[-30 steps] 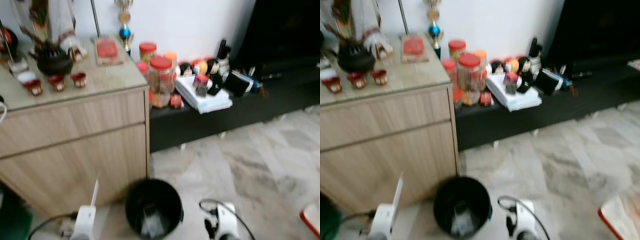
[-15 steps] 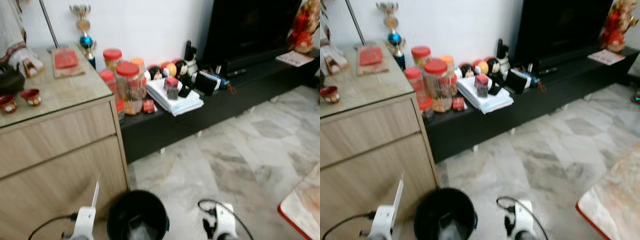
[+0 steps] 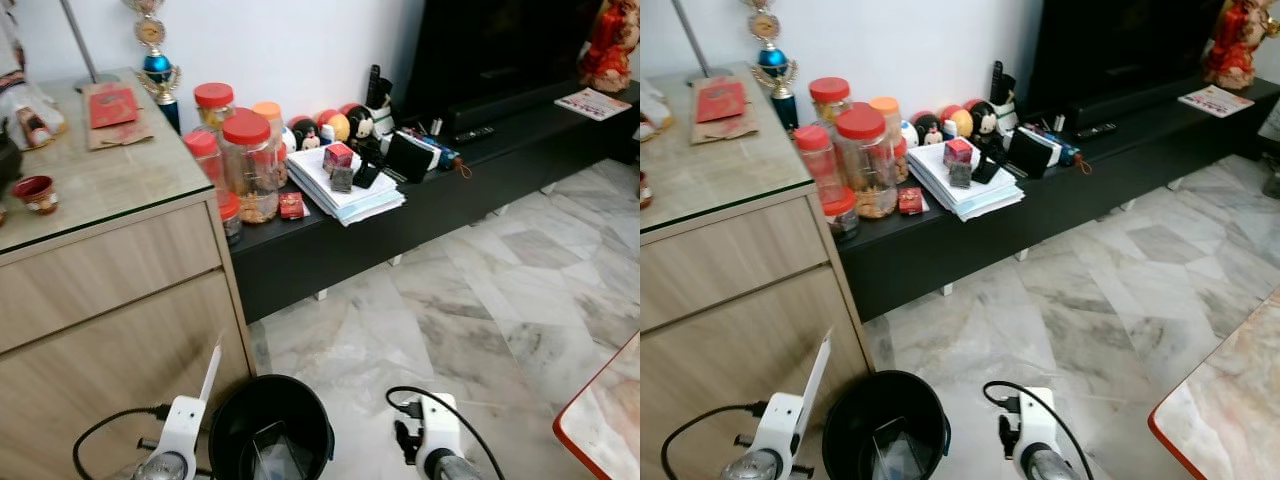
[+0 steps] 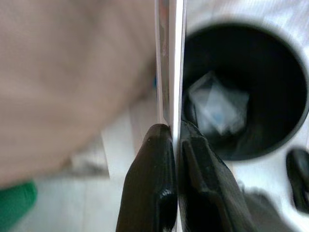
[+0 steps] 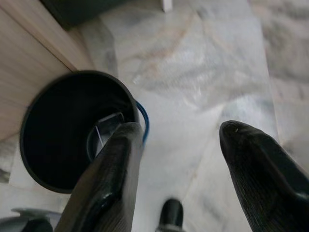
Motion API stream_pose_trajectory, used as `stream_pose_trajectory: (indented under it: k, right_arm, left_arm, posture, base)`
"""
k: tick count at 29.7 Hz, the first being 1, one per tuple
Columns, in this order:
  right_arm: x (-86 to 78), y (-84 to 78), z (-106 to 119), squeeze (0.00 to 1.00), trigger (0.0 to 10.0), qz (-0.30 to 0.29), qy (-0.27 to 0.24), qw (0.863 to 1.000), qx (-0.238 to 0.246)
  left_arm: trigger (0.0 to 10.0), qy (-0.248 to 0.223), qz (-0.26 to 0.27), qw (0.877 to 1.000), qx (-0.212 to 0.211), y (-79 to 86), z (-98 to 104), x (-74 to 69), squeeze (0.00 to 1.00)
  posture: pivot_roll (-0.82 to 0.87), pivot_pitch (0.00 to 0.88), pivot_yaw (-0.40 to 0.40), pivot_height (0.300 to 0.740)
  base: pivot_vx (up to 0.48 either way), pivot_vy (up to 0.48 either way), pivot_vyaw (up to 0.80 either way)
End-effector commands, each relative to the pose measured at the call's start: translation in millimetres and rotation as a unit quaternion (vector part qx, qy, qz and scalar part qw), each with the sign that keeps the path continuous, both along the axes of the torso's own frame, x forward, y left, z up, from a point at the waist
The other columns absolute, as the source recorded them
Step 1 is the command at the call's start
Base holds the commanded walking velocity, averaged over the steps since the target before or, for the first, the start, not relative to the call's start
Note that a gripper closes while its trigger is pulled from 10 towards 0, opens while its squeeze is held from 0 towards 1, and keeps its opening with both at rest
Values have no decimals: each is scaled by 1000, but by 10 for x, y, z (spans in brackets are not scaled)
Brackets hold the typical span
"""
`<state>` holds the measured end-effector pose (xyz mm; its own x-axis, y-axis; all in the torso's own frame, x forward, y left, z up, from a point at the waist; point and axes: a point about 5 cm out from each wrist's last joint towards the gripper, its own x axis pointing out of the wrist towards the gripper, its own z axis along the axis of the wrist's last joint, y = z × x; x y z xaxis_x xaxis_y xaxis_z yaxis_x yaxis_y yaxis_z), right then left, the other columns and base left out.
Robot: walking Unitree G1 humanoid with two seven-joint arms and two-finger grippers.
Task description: Picking trash to rubbish bin
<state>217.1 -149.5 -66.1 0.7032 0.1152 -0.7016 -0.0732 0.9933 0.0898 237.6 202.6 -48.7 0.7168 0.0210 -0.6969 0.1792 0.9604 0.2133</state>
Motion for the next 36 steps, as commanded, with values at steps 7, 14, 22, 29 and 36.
stream_pose_trajectory:
  k: [7, 14, 22, 29, 36]
  right_arm:
    - [463, 312, 327, 0, 10000, 120, -58, 991, 1]
    - [713, 458, 569, 0, 10000, 130, -113, 985, 28]
    - [828, 524, 701, 0, 10000, 128, -140, 980, 55]
    - [805, 495, 678, 0, 10000, 131, -140, 980, 48]
    - [782, 479, 653, 0, 10000, 125, -136, 982, 48]
  left_arm:
    - [10000, -64, -106, 991, -48, -485, 286, 412, 0]
    - [10000, -103, -114, 984, -88, -614, 418, 536, 0]
    - [10000, -121, -92, 981, -122, -595, 497, 611, 0]
    - [10000, -115, -116, 973, -161, -690, 522, 624, 0]
    - [10000, -112, -114, 973, -167, -703, 520, 623, 196]
  posture:
    - [-25, 0, -45, 740]
    - [-33, 1, -47, 740]
    - [-35, 0, -40, 740]
    - [-36, 0, -38, 740]
    - [-36, 0, -32, 740]
  base:
    - [0, 0, 0]
    - [0, 0, 0]
    - [0, 0, 0]
    - [0, 0, 0]
    - [0, 0, 0]
